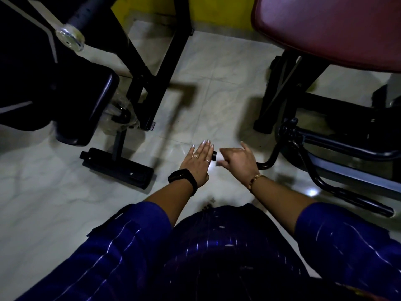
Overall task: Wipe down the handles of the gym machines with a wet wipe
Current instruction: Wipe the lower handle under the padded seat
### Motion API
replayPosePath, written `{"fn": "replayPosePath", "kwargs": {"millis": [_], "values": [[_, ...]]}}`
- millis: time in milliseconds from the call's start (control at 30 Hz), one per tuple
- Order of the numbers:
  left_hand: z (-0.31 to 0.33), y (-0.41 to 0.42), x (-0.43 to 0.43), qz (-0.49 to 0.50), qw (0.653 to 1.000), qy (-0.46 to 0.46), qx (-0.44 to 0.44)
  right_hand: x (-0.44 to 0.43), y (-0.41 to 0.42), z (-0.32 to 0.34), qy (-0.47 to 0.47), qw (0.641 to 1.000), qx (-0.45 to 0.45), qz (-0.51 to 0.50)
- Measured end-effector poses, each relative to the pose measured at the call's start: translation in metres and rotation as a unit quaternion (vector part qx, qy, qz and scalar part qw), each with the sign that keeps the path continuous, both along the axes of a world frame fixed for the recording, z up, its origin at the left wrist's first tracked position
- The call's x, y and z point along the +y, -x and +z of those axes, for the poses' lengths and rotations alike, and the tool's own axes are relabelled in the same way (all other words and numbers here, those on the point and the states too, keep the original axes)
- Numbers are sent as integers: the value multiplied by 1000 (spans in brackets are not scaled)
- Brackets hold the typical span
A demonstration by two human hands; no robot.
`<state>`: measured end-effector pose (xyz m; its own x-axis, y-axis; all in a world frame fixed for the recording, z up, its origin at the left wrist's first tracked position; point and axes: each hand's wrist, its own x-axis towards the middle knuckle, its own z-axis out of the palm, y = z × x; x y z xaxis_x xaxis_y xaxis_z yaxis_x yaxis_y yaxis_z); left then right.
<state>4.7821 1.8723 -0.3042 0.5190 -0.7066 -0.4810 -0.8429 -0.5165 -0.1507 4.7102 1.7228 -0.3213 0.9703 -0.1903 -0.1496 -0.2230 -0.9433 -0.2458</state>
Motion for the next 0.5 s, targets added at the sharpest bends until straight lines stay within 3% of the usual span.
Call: {"fn": "replayPosePath", "kwargs": {"millis": [100,300,500], "values": [[-2,1,1,14,1000,12,10,-13,15,-9,-27,998,-4,-56],[-7,0,2,29,998,47,33,-23,62,-26,-13,991,-98,-94],[-9,0,2,44,996,66,47,8,6,-7,25,996,-85,15]]}}
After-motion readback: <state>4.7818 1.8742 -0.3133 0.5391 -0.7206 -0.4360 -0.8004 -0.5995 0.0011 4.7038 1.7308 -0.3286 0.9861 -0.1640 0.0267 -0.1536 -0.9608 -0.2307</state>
